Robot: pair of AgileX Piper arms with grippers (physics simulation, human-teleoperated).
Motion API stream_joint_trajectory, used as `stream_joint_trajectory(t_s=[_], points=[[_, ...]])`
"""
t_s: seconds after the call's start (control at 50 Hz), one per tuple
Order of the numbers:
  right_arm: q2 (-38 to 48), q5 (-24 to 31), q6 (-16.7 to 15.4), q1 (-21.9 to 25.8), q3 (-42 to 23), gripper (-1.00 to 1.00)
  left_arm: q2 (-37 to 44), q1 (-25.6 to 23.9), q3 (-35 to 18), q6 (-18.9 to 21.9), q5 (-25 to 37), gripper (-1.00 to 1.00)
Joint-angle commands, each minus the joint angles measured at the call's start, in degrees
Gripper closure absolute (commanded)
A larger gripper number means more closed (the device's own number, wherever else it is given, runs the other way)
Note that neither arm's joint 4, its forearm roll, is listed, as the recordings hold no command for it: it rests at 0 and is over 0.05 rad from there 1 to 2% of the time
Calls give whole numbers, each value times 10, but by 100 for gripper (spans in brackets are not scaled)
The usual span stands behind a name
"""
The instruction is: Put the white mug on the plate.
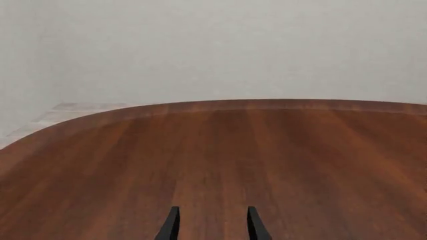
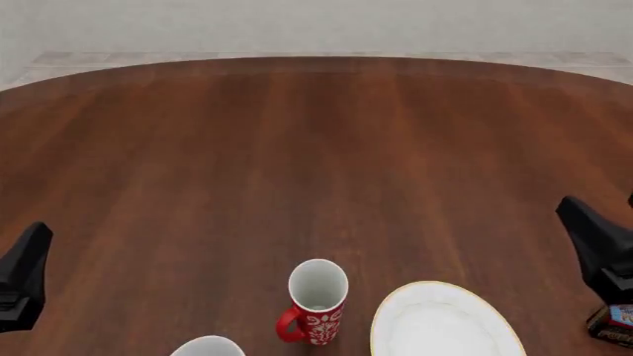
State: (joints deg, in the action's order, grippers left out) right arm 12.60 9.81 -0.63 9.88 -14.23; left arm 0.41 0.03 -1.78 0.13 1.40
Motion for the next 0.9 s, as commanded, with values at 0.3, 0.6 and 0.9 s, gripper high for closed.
stream_joint_trajectory(t_s=[0.3,0.6,0.9], points=[[159,110,38,132,-134,-100,-3,2,5,0,-2,-100],[234,171,80,201,-208,-100,-3,2,6,0,-3,-100],[285,220,119,265,-268,-100,-3,2,6,0,-3,-100]])
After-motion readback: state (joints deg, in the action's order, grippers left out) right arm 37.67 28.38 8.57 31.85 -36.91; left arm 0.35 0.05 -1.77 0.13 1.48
